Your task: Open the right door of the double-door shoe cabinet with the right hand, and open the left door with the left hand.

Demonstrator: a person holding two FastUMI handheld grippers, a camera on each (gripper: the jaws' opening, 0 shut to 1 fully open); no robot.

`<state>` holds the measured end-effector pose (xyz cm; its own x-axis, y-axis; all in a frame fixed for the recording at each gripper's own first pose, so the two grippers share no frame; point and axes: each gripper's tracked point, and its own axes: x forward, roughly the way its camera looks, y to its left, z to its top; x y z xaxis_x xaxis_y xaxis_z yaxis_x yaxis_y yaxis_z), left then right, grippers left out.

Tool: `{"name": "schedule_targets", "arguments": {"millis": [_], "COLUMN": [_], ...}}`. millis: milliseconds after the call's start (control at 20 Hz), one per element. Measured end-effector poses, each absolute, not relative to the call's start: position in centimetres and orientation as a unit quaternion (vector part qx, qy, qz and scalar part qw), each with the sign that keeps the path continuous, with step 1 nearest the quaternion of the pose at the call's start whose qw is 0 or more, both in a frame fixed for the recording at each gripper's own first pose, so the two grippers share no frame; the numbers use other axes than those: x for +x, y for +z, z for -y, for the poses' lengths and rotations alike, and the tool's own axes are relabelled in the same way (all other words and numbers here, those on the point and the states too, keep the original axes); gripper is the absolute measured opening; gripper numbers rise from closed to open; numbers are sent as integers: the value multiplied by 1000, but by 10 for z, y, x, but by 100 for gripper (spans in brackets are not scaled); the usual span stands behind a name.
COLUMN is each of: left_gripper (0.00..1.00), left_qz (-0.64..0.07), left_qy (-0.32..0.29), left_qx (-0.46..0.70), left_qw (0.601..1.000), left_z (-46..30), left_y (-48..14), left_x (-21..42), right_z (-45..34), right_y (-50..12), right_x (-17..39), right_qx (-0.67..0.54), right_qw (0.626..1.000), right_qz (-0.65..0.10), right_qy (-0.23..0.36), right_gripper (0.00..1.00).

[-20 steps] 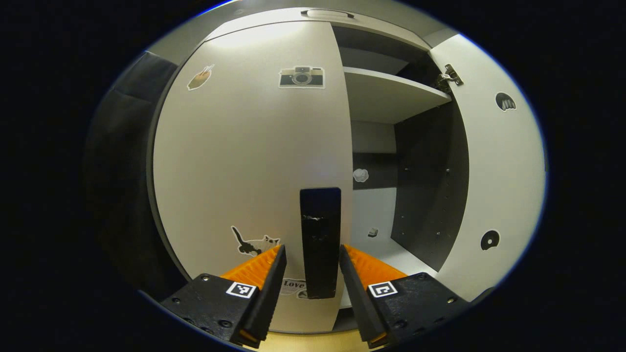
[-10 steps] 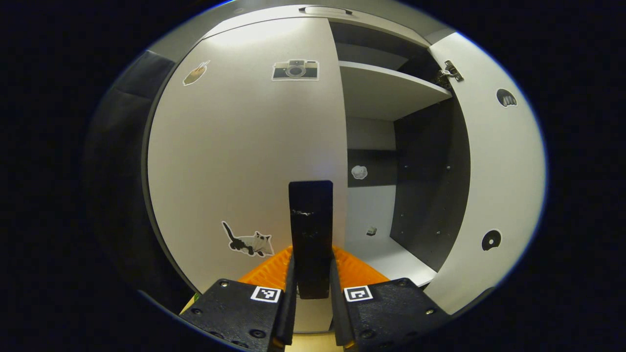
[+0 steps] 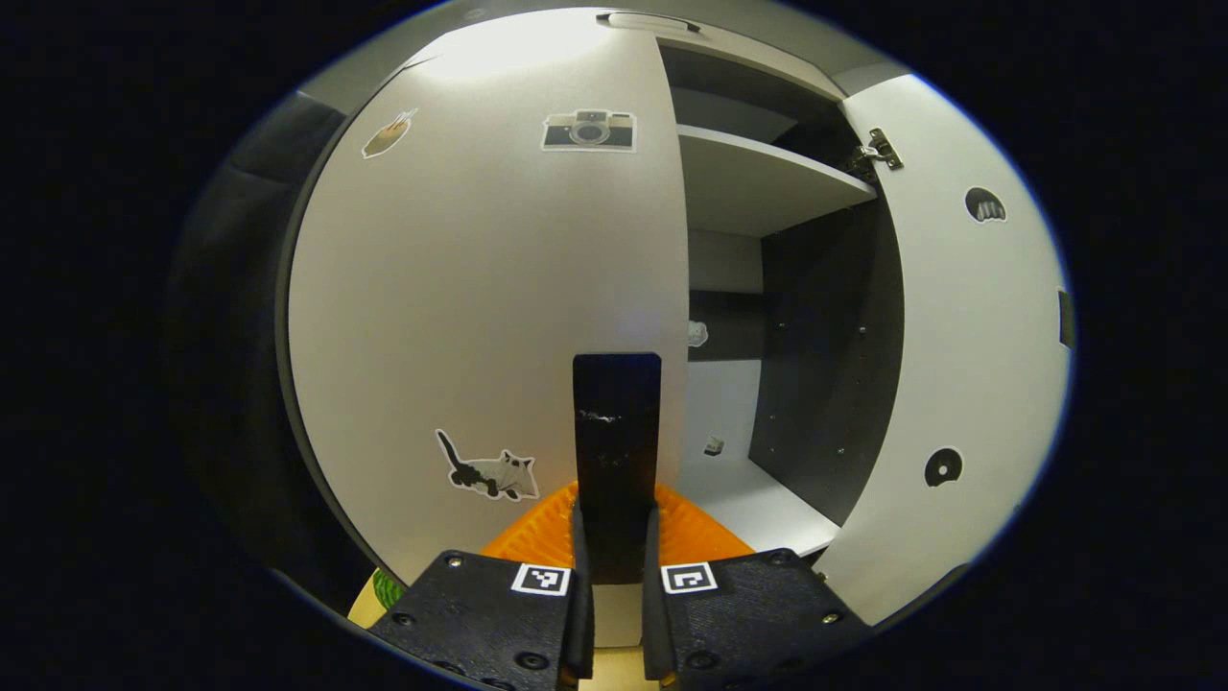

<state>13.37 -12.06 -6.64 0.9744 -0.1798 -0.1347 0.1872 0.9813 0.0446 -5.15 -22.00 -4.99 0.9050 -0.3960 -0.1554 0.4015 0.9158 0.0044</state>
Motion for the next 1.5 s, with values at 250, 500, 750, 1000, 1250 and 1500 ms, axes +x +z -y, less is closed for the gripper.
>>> {"name": "schedule_targets", "arguments": {"millis": [250,500,750,1000,1250,1500], "left_gripper": [17,17,17,16,16,16], "left_qz": [-69,-69,-68,-66,-64,-67], "left_qy": [-108,-114,-117,-123,-112,-93], "left_qx": [20,23,24,22,27,29], "left_qw": [992,991,990,990,991,993], "left_z": [112,100,85,68,42,16], "left_y": [-65,-63,-61,-58,-55,-53], "left_x": [108,82,58,36,12,-5], "right_z": [209,194,179,170,167,166], "right_y": [-50,-52,-50,-47,-43,-43], "right_x": [-53,-60,-59,-44,-25,-13], "right_qx": [29,27,25,23,15,6], "right_qw": [980,983,986,989,991,992], "right_qz": [-73,-76,-76,-79,-78,-76], "right_qy": [-185,-166,-143,-120,-107,-103], "right_gripper": [73,73,78,78,78,78]}}
